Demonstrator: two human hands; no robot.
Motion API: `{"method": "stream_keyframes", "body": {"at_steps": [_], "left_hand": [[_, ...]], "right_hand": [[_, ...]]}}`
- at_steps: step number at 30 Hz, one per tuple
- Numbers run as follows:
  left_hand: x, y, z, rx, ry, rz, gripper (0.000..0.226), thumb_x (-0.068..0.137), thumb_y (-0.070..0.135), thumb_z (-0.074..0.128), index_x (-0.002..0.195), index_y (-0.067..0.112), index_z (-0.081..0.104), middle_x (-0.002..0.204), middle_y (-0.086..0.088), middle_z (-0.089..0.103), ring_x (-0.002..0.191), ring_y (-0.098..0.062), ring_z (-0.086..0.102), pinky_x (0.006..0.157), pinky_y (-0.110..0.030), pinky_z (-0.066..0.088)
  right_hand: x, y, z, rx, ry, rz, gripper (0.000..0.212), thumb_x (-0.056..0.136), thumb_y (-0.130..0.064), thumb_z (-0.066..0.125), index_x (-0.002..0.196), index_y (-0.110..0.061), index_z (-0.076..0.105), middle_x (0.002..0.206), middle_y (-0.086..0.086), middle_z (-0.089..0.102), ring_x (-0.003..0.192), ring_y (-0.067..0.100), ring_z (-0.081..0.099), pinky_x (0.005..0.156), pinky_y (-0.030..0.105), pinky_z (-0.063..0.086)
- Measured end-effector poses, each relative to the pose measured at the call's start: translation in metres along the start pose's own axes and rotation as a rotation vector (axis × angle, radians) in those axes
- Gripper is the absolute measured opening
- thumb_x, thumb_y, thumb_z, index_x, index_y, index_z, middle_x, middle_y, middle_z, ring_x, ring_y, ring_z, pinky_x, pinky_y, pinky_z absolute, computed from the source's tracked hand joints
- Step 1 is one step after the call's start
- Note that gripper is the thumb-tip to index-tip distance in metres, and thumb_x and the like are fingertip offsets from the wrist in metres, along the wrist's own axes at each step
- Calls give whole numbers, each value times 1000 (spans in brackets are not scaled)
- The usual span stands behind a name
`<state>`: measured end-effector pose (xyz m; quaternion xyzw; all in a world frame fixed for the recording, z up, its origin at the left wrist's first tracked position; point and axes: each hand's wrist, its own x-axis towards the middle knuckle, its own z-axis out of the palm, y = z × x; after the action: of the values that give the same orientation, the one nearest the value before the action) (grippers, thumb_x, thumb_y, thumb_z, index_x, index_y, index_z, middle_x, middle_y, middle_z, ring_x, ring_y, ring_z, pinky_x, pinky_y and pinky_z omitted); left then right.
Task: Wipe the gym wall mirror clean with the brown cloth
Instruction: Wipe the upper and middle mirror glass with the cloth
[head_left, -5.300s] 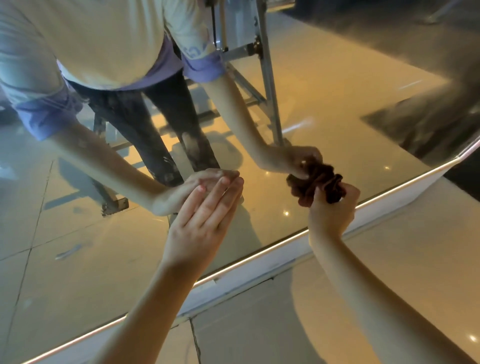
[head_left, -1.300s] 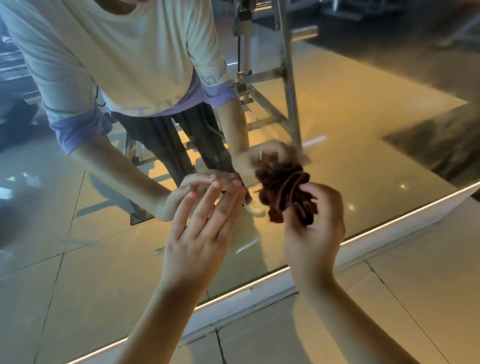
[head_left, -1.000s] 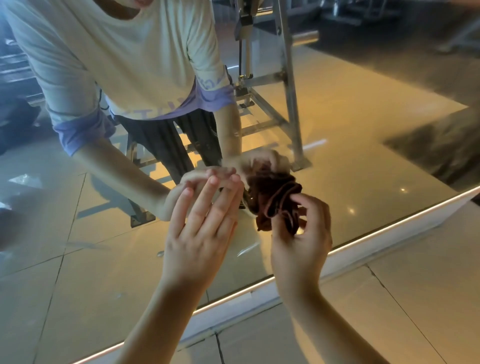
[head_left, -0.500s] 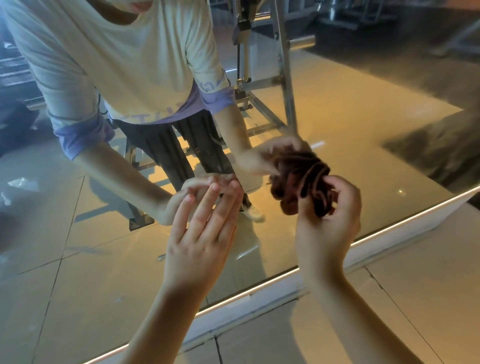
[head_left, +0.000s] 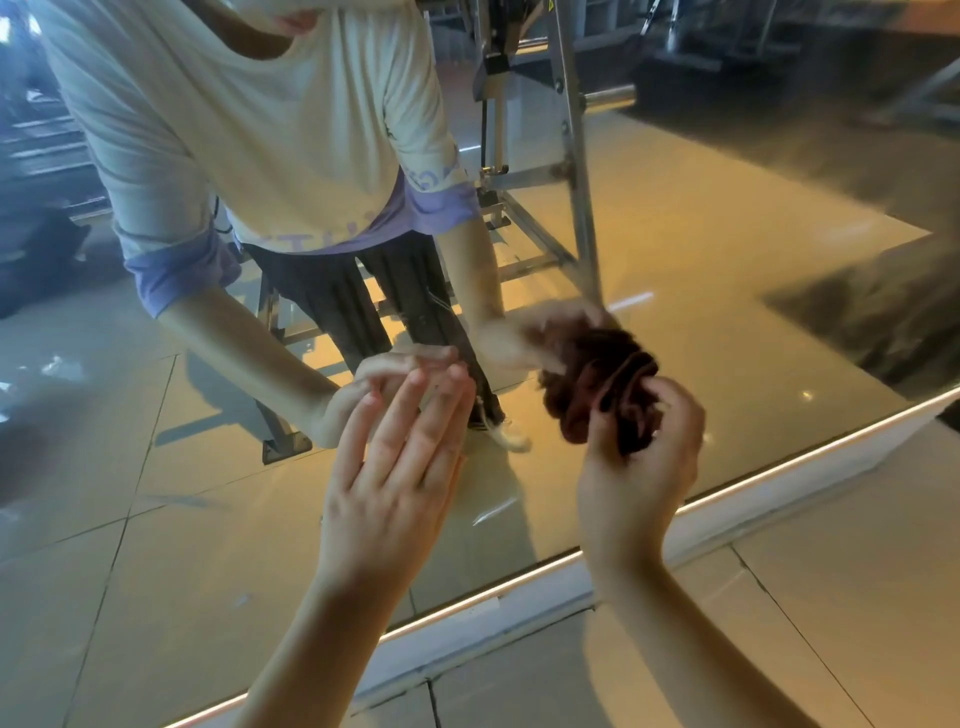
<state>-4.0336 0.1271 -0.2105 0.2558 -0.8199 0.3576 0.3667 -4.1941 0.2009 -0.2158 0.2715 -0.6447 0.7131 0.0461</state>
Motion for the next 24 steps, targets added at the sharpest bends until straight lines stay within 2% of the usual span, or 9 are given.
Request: {"method": "stream_keyframes", "body": {"at_steps": [3, 5, 7, 10, 14, 16, 19, 21, 24], "left_hand": [[3, -6, -1, 37, 6, -14, 78, 91, 26, 73, 155, 8, 31, 161, -7, 21, 151, -22, 19, 123, -41, 17], [3, -7, -1, 39, -3, -8, 78, 92, 27, 72, 155, 8, 30, 162, -7, 21, 154, -21, 12, 124, -41, 16], [2, -6, 0, 35, 1, -7, 77, 92, 26, 72, 155, 7, 31, 161, -7, 22, 153, -22, 16, 124, -42, 17], [3, -3, -1, 20, 24, -14, 73, 91, 22, 73, 152, 7, 36, 160, -7, 24, 150, -23, 21, 123, -42, 20], [3, -5, -3, 23, 32, -1, 70, 91, 20, 74, 150, 7, 39, 160, -7, 24, 149, -22, 24, 119, -42, 25], [3, -7, -4, 13, 24, 5, 69, 91, 19, 73, 150, 7, 40, 160, -6, 24, 149, -22, 24, 119, -41, 24], [5, -7, -6, -1, 16, 5, 69, 89, 15, 75, 149, 7, 41, 159, -6, 24, 146, -23, 27, 119, -41, 24], [5, -6, -8, -10, 12, -4, 71, 87, 14, 76, 149, 7, 41, 159, -6, 24, 145, -23, 27, 119, -41, 24], [5, -8, -9, 18, 6, -29, 76, 90, 20, 73, 153, 6, 33, 160, -7, 22, 147, -24, 24, 122, -43, 21]], "right_hand": [[-14, -10, 2, -52, -178, -215, 30, 77, -2, 59, 106, -1, 59, 109, 7, 56, 97, 25, 59, 84, 6, 43], [1, -18, 2, -33, -170, -265, 31, 75, -9, 55, 104, 0, 60, 108, 4, 54, 97, 22, 58, 84, 6, 42], [17, -20, 0, -25, -77, -237, 31, 77, -3, 59, 109, 0, 60, 110, 2, 54, 101, 19, 58, 85, 11, 47], [10, -19, 3, -9, 29, -96, 38, 78, 9, 64, 114, -2, 58, 114, 1, 55, 106, 19, 59, 87, 17, 51], [-11, -25, 6, -54, -167, -318, 29, 77, -3, 57, 106, -1, 62, 107, 10, 60, 97, 30, 61, 84, 19, 48], [11, -29, 4, -66, -97, -355, 29, 76, 2, 57, 104, 2, 64, 105, 7, 60, 96, 30, 61, 83, 21, 48], [37, -38, 5, -26, 127, -196, 38, 76, 14, 61, 112, 2, 62, 111, 4, 57, 103, 25, 60, 87, 18, 48], [24, -40, 8, -49, 66, -240, 34, 79, 11, 60, 111, 1, 63, 114, 8, 59, 106, 28, 60, 87, 20, 48], [13, -36, 1, -114, -139, -468, 26, 80, 1, 59, 104, 0, 69, 110, 12, 63, 101, 29, 60, 87, 19, 48]]}}
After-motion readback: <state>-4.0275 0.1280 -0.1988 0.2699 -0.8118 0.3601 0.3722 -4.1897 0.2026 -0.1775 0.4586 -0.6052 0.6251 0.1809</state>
